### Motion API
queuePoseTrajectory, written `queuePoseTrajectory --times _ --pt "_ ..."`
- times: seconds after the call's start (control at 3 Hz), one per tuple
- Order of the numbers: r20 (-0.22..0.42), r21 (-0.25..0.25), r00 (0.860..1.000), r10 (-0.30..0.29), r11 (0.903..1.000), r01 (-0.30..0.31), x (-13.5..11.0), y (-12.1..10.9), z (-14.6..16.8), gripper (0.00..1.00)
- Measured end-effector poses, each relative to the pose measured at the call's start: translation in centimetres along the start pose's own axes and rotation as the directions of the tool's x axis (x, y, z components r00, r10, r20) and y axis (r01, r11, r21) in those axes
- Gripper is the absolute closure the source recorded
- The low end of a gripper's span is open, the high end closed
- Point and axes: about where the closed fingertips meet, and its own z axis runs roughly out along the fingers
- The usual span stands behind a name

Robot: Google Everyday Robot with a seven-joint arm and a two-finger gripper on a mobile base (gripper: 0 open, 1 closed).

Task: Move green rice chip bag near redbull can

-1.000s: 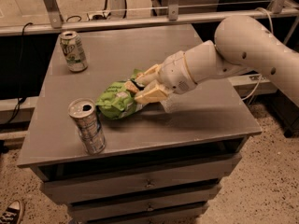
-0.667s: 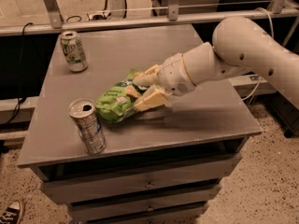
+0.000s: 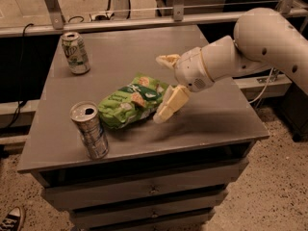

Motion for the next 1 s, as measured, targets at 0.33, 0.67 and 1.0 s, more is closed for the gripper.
queuePoseTrajectory --times 0.33,0.67,1.0 --pt "-0.014 0.033 1.0 -0.012 0.9994 0.013 0.6 -2.6 -3.8 0.0" --pt "-0.007 0.085 0.999 -0.036 0.9957 0.036 0.7 -5.7 -9.3 0.0" --pt "0.021 0.104 0.999 -0.025 0.9943 0.022 1.9 -8.6 -11.8 0.0"
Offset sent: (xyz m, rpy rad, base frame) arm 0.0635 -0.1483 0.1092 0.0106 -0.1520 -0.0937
